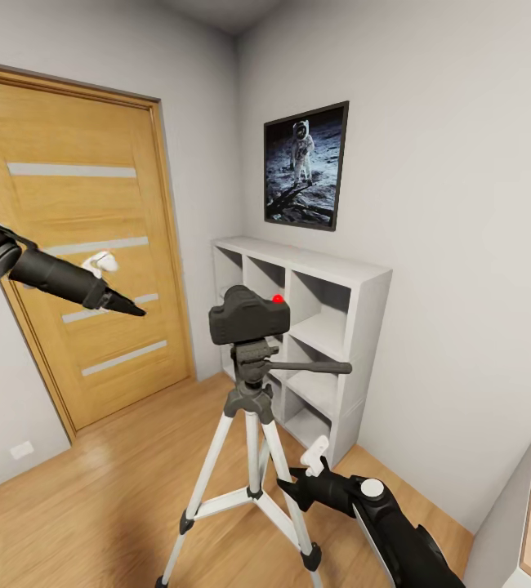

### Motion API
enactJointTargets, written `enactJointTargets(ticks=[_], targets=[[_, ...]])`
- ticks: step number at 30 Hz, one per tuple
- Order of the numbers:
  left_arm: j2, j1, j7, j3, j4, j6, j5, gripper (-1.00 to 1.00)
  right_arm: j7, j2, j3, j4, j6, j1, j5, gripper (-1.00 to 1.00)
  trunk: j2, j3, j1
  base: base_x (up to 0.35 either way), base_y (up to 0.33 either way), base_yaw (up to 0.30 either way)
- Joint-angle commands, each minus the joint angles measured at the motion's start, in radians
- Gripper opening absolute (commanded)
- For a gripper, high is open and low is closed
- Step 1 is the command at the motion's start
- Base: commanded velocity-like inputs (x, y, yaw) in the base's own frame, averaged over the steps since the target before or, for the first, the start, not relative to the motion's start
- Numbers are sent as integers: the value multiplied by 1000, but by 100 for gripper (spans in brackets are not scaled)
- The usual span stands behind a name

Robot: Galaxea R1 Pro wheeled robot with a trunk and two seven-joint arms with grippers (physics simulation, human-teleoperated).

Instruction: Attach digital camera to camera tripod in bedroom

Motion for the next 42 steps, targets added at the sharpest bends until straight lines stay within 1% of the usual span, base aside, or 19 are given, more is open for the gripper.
enactJointTargets(ticks=[1, 5, 7, 9, 10, 11, 14, 17, 18, 20, 23, 25, 27, 28, 31, 33, 34, 40, 42], targets=[[13, 33, -6, 15, 13, 7, 7, 100, -37, 0, 0, -1, 2, 0, 8, -100, -1, -1, 0, 0, 0, 0], [49, 167, -20, 97, 57, 1, 20, 100, -37, -1, -2, -1, 2, 0, 8, -100, -1, -1, 0, 0, 0, 0], [65, 231, -20, 149, 74, -16, 24, 100, -37, 0, -2, -1, 2, 0, 7, -100, -1, -1, 0, 0, 0, 0], [77, 298, -18, 214, 92, -52, 25, 100, -37, 0, -3, -1, 2, 0, 7, -100, -1, -1, 0, 0, 0, 0], [82, 332, -14, 253, 104, -77, 26, 100, -37, 0, -3, -1, 2, 0, 7, 100, -1, -1, 0, 0, 0, 0], [88, 405, 0, 343, 129, -132, 28, 100, -37, 0, -3, -1, 2, 0, 7, 100, -1, -1, 0, 0, 0, 0], [88, 519, 35, 492, 166, -195, 32, 100, -37, 0, -3, -1, 2, 0, 7, 100, -1, -1, 0, 0, 0, 0], [79, 627, 73, 636, 201, -227, 36, 100, -37, 0, -3, -2, 2, 0, 7, 100, -1, -1, 0, 0, 0, 0], [71, 658, 85, 679, 211, -234, 36, 100, -38, 0, -3, -2, 2, 0, 7, 100, -1, -1, 0, 0, 0, 0], [50, 718, 107, 751, 230, -244, 35, 100, -38, 0, -3, -2, 2, 0, 7, 100, -1, -1, 0, 0, 0, 0], [20, 806, 137, 829, 260, -263, 36, 100, -38, 0, -3, -3, 2, 0, 7, 100, -1, -1, 0, 0, 0, 0], [0, 857, 145, 872, 281, -284, 38, 100, -38, -1, -3, -3, 2, 0, 7, 100, -1, -1, 0, 0, 0, 0], [-24, 896, 151, 902, 304, -315, 38, 100, -38, -1, -3, -3, 2, 0, 7, 100, -1, -1, 0, 0, 0, 0], [-24, 896, 151, 902, 304, -315, 38, 100, -38, -1, -3, -3, 2, 0, 7, 100, -1, -1, 0, 0, 0, 0], [-63, 935, 157, 927, 351, -363, 34, 100, -37, -1, -3, -4, 2, 0, 7, 100, -1, -1, 0, 0, 0, 0], [-82, 952, 158, 936, 388, -389, 28, 100, -37, -1, -3, -5, 2, 0, 7, 100, -1, -1, 0, 0, 0, 0], [-88, 958, 158, 939, 406, -401, 25, 100, -37, -1, -3, -5, 2, 0, 7, 100, -1, -1, 0, 0, 0, 0], [-106, 980, 155, 947, 464, -458, 20, 100, -36, -1, -1, -12, 1, 0, 7, 100, -1, -1, 0, 0, 0, 0], [-106, 980, 155, 947, 464, -458, 20, 100, -36, -1, -1, -12, 1, 0, 7, 100, -1, -1, 0, 0, 0, 0]])
